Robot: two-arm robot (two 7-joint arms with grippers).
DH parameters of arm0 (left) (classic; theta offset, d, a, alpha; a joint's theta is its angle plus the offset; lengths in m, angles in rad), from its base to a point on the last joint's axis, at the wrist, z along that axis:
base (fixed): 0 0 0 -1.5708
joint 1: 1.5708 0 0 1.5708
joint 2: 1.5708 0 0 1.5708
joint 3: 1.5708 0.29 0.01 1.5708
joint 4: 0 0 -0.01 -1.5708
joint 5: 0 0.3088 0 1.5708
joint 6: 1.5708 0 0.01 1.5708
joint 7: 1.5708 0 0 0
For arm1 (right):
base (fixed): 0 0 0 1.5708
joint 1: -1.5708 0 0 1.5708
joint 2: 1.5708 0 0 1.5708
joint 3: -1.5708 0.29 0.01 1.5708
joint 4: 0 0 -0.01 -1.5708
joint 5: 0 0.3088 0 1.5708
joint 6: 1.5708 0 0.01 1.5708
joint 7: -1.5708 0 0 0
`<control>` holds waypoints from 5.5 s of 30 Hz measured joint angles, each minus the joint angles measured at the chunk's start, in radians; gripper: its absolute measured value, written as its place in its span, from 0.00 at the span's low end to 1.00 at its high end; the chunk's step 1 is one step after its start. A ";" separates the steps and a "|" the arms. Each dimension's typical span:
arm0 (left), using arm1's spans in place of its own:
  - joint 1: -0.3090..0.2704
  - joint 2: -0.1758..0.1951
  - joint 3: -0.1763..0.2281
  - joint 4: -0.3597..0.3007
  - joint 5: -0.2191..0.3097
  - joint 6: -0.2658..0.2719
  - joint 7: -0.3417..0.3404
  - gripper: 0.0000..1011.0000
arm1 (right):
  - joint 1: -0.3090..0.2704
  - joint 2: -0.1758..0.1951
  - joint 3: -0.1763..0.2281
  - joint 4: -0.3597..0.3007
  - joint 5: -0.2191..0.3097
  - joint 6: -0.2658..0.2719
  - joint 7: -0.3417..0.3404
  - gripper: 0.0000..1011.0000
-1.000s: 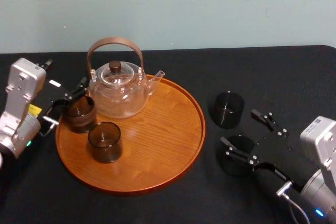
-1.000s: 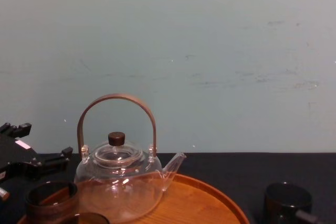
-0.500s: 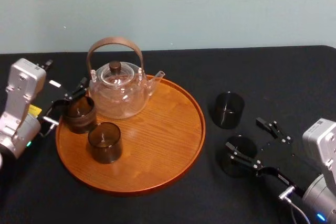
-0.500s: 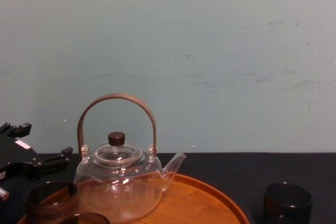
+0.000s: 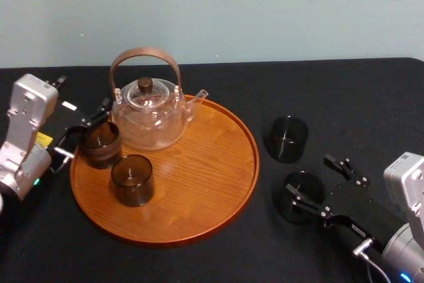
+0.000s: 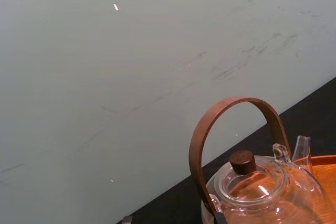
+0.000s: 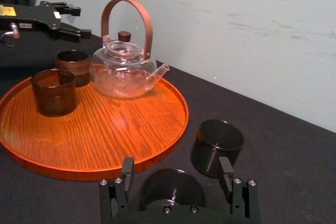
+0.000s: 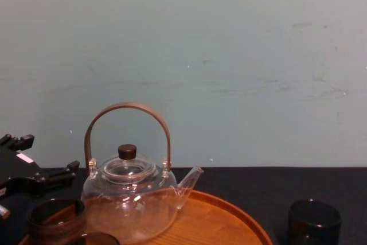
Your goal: Pick up the glass from the table and place it on the tray.
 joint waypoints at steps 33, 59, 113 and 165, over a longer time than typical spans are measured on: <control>0.000 0.000 0.000 0.000 0.000 0.000 0.000 0.99 | -0.046 -0.074 0.056 0.012 -0.006 0.035 0.071 0.99; 0.000 0.000 0.000 0.000 0.000 0.000 0.000 0.99 | -0.073 -0.125 0.100 0.008 -0.036 0.080 0.098 0.99; 0.000 0.000 0.000 0.000 0.000 0.000 0.000 0.99 | 0.097 -0.191 0.054 0.181 -0.021 0.151 0.179 0.99; 0.000 0.000 0.000 0.000 0.000 0.000 0.000 0.99 | 0.243 -0.183 -0.082 0.190 -0.023 0.132 0.271 0.90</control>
